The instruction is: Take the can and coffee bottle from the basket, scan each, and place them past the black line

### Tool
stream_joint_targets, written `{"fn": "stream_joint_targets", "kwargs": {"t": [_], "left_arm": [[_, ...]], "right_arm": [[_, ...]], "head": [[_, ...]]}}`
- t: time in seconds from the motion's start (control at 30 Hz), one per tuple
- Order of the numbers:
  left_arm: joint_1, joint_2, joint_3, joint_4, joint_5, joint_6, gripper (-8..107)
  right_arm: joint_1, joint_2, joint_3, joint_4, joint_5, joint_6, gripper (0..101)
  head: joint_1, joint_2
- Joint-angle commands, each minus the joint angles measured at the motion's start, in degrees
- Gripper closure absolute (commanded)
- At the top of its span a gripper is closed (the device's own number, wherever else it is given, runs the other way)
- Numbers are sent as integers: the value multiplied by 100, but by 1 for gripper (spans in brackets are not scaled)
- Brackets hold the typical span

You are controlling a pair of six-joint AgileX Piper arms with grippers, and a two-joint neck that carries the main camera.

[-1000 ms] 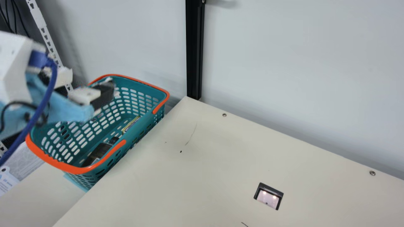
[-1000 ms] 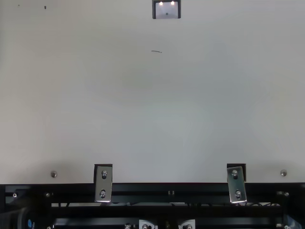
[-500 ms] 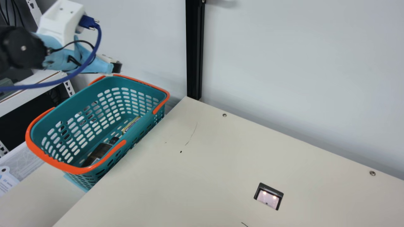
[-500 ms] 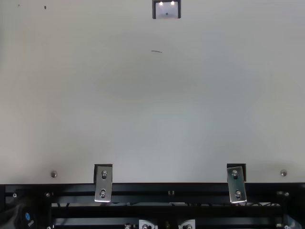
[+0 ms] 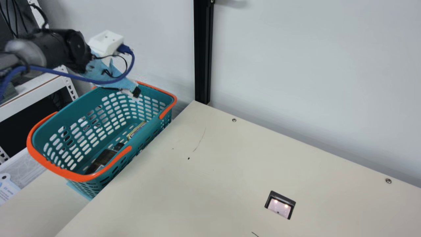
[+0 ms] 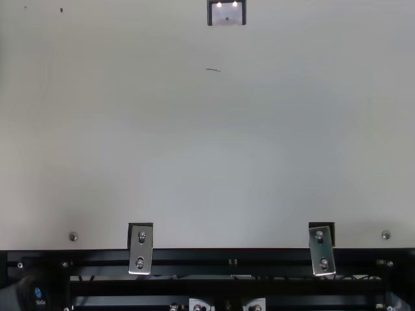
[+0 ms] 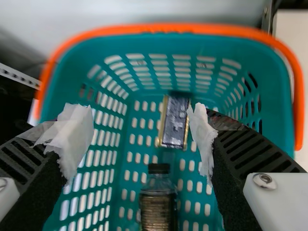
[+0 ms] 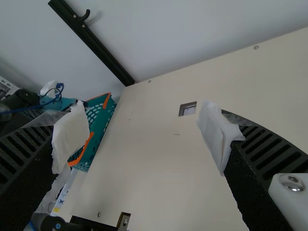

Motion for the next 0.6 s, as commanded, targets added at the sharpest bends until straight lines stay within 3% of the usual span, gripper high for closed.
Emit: {"fn": "stream_joint_targets", "kwargs": {"t": [0.0, 0.57], "left_arm": [[8, 311, -88, -73, 125, 95, 9], [102, 1746, -795, -390, 468, 764, 9]], "right_arm": [[0, 0, 0, 0, 0, 0, 0], [0, 0, 0, 0, 0, 0, 0]], "head": [[-105, 110], [-105, 110]]}}
